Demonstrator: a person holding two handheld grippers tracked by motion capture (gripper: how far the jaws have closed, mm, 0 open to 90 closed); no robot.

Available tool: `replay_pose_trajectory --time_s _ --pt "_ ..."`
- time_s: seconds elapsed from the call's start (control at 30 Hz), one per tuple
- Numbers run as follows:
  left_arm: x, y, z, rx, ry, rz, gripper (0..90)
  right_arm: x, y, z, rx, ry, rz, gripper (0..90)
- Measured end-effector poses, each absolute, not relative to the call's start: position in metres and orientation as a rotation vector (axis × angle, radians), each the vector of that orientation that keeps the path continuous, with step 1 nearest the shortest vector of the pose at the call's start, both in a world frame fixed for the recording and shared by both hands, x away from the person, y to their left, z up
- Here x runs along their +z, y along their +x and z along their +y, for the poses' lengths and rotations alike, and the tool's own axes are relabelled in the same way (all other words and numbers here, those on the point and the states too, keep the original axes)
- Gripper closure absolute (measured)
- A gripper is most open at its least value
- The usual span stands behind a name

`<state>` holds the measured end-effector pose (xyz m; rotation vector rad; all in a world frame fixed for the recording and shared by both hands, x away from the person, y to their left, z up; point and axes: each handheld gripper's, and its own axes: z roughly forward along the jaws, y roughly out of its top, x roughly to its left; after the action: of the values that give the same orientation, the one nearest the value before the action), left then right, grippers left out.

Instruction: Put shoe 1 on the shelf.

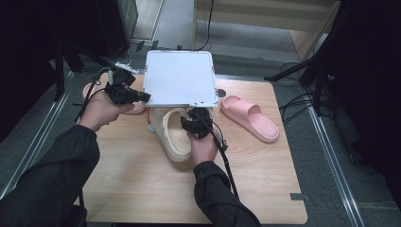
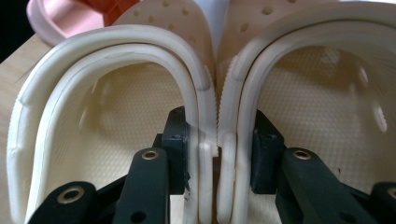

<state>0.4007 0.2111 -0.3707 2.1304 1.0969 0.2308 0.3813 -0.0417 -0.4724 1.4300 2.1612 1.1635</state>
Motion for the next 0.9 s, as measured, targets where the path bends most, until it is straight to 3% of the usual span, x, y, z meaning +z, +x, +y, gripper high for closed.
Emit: replay_pose_trajectory --time_s 0.67,0.9 --pt "-0.371 0.401 0.212 0.229 2.133 1.091 89.6 -0.49 0.386 -0.034 1.12 1.45 2.102 65.4" --pt "-0.371 0.401 0.212 0.228 2.137 1.088 89.6 -0.489 0.383 -0.038 1.158 1.422 2.13 61.4"
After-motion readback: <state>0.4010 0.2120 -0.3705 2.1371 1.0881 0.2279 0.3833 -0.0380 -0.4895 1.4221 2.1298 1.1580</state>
